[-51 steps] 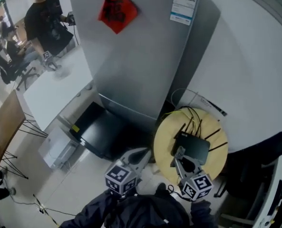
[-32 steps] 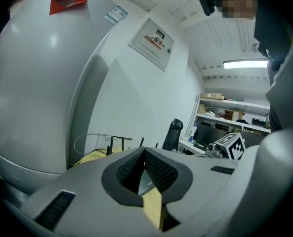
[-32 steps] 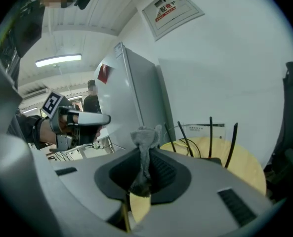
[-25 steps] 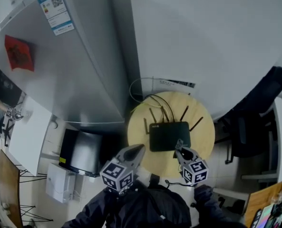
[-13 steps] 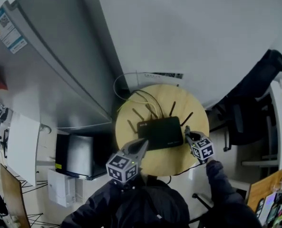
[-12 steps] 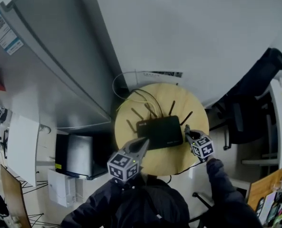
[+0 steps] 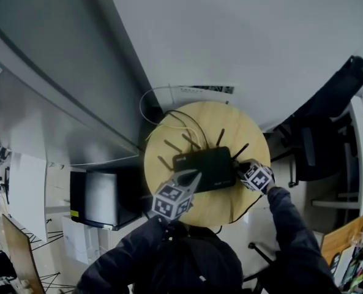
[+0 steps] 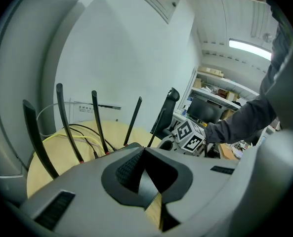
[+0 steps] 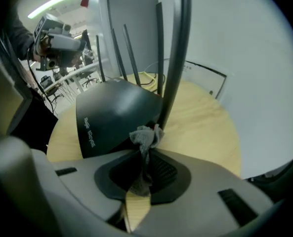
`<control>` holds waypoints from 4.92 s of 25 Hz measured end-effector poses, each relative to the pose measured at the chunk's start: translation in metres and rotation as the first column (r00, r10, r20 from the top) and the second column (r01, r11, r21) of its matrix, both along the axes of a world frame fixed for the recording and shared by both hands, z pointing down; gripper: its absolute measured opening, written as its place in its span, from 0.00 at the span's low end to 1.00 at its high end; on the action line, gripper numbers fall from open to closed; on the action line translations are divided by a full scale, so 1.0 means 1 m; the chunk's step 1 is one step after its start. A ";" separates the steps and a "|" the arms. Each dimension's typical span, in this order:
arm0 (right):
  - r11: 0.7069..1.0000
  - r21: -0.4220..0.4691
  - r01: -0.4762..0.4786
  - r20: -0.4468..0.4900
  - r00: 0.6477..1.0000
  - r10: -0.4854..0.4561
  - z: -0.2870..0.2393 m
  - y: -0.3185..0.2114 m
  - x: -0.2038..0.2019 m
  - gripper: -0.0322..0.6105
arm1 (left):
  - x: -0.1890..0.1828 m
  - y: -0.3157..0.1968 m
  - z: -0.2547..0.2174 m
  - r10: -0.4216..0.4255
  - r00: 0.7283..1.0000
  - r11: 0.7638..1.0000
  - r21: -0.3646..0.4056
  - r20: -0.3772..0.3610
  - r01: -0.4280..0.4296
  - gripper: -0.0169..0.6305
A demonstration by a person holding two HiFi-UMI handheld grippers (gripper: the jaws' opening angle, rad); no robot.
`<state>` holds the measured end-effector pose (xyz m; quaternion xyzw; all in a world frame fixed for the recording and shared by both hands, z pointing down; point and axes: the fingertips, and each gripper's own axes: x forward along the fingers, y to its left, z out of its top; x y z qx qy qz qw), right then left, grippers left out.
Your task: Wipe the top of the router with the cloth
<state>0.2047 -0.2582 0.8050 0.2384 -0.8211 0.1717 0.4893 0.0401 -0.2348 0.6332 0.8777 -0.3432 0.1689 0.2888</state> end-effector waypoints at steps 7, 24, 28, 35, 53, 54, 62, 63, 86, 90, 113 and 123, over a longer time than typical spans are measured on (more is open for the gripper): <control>0.976 -0.026 0.214 -0.120 0.969 -0.216 0.010 0.005 -0.010 0.16 | 0.003 0.009 0.003 0.022 1.000 1.000 -0.019 0.000 -0.022 0.03; 0.974 -0.080 0.210 -0.139 0.966 -0.219 0.010 0.088 0.000 0.16 | 0.000 0.024 -0.002 0.013 1.000 1.000 0.002 -0.010 -0.013 0.03; 0.995 -0.096 -0.032 -0.085 0.996 0.024 0.003 0.087 -0.007 0.16 | -0.008 0.026 -0.006 -0.009 1.000 1.000 0.007 -0.009 0.009 0.03; 0.911 -0.157 -0.381 0.002 0.923 0.386 0.003 0.096 -0.023 0.16 | -0.036 0.034 -0.011 -0.026 1.000 1.000 0.017 0.004 0.026 0.03; 0.852 -0.146 -0.502 0.088 0.851 0.517 -0.010 0.119 -0.174 0.16 | -0.140 0.067 -0.020 0.012 1.000 1.000 0.024 -0.012 -0.012 0.03; 0.852 -0.146 -0.503 0.099 0.850 0.518 -0.012 0.119 -0.182 0.16 | -0.144 0.068 -0.020 0.017 1.000 1.000 0.025 -0.013 -0.016 0.03; 0.847 -0.140 -0.513 0.149 0.835 0.530 -0.017 0.127 -0.239 0.16 | -0.179 0.074 -0.022 0.042 0.999 0.999 0.031 -0.012 -0.042 0.03; 0.845 -0.146 -0.515 0.154 0.832 0.533 -0.017 0.129 -0.244 0.16 | -0.183 0.075 -0.023 0.043 0.999 0.999 0.032 -0.011 -0.042 0.03; 0.223 -0.544 -0.809 0.348 0.024 0.937 -0.033 0.072 -0.302 0.16 | -0.192 0.046 -0.029 0.159 0.987 0.986 0.042 0.013 -0.159 0.03; 0.150 -0.524 -0.838 0.316 -0.027 0.948 -0.024 0.053 -0.299 0.16 | -0.202 0.033 -0.031 0.210 0.978 0.976 0.054 0.000 -0.209 0.03; -0.097 -0.535 -0.839 0.201 -0.238 0.950 -0.004 0.074 -0.273 0.16 | -0.219 0.014 -0.025 0.306 0.951 0.950 0.066 -0.037 -0.304 0.03; -0.074 -0.518 -0.852 0.196 -0.203 0.959 -0.002 0.126 -0.253 0.16 | -0.192 0.035 -0.029 0.357 0.932 0.933 0.072 -0.062 -0.353 0.03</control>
